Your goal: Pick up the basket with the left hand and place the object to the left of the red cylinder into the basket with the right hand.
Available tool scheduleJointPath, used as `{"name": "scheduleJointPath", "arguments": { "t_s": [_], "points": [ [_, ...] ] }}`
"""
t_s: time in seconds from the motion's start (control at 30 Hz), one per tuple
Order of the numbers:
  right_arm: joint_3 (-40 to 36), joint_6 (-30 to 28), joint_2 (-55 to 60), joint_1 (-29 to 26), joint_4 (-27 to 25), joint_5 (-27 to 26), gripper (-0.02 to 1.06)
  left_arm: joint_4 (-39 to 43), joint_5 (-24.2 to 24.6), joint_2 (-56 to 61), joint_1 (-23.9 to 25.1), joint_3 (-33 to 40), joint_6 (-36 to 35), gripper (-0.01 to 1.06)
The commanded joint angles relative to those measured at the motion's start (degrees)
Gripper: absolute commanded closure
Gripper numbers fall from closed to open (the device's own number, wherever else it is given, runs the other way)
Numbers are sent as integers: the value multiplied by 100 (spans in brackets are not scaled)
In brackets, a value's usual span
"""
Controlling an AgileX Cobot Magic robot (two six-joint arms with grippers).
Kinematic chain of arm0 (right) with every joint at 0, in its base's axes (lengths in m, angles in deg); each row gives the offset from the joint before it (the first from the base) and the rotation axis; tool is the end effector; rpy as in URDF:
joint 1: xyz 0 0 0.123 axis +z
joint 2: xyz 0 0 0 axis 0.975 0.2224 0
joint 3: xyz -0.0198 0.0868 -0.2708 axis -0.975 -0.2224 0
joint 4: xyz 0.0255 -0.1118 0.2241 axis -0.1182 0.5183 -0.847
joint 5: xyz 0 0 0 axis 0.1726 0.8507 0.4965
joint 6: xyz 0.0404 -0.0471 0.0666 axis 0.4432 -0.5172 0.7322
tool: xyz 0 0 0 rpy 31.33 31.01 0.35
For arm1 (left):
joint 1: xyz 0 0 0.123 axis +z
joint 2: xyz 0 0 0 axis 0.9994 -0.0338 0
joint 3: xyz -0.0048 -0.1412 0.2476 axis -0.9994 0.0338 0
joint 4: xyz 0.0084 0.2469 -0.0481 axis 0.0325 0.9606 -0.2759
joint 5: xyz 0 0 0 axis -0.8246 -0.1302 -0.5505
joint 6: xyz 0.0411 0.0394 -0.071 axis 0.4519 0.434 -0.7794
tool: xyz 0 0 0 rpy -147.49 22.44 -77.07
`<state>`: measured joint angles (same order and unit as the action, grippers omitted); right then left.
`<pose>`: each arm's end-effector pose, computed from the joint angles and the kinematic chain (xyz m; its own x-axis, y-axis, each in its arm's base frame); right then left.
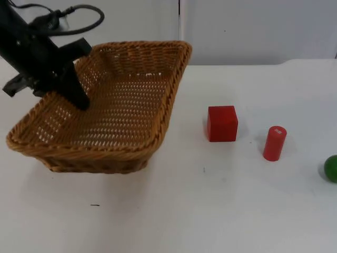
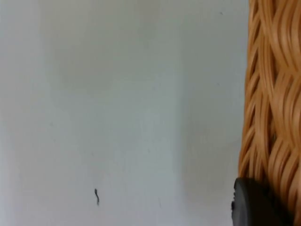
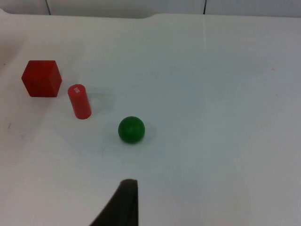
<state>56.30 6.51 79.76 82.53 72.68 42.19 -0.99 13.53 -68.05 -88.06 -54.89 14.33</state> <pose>-0.0069 -0.0058 0.2803 -0.4598 -0.0630 -0.8858 -0.0533 0.9976 -0.0433 0.4100 -0.0477 0.1661 -0.9923 0.0784 -0.0958 0.1169 0.8481 -0.5167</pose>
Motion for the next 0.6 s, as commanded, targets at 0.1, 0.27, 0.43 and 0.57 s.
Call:
{"name": "scheduleJointPath", "arguments": {
  "t_s": [0.1,0.27,0.43,0.57],
  "points": [
    [-7,4,-18,-69,32,-19,-1,-45,257,510,-9,138,-177,105],
    [-7,4,-18,-69,32,-19,-1,-18,216,910,-9,504,-177,105],
    [-7,4,-18,-69,32,-19,-1,198,285,1299,-9,733,-247,105],
    [-7,4,-18,-69,32,-19,-1,286,503,1614,-9,732,-424,105]
  ]
}}
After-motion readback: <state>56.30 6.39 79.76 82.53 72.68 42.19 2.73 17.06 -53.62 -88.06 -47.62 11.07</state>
